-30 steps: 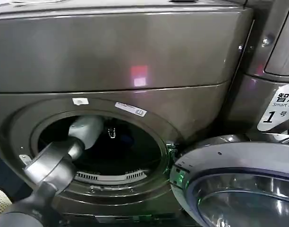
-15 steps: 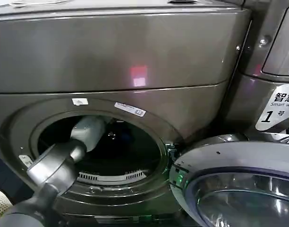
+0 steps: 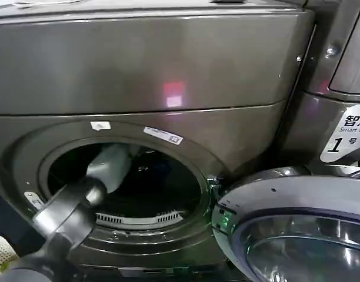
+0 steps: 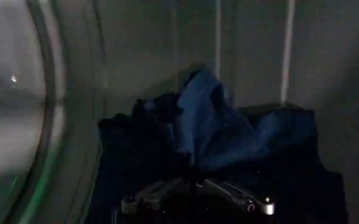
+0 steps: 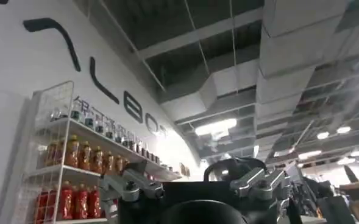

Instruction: Grasp the clothes from the dryer.

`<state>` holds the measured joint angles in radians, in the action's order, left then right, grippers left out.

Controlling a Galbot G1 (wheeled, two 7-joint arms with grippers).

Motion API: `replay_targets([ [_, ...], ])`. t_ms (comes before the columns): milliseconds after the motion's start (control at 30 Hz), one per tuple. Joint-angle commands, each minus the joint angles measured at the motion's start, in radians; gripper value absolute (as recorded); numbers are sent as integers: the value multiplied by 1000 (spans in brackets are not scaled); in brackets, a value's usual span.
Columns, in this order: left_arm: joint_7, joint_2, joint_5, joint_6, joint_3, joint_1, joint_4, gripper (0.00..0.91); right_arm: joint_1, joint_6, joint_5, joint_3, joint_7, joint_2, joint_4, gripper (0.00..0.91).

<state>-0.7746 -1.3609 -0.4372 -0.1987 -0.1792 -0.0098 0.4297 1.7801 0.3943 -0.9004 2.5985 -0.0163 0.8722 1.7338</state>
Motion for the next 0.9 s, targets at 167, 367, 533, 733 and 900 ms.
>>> replay_targets([
  [167, 583, 64, 305, 21, 407, 379, 585, 0, -19, -16, -4, -19, 9, -2, 4, 907],
  [367, 750, 56, 397, 103, 465, 510, 807, 0, -29, -53, 10, -27, 36, 0, 15, 907],
  [533, 875, -11, 415, 233, 547, 619, 893, 0, -30, -95, 15, -27, 49, 2, 3, 907],
  [733, 986, -86, 327, 251, 617, 748, 1023, 0, -35, -106, 18, -27, 52, 5, 8, 907],
  [900, 1001, -111, 352, 237, 632, 794, 1102, 0, -26, -136, 5, -26, 45, -1, 8, 907],
])
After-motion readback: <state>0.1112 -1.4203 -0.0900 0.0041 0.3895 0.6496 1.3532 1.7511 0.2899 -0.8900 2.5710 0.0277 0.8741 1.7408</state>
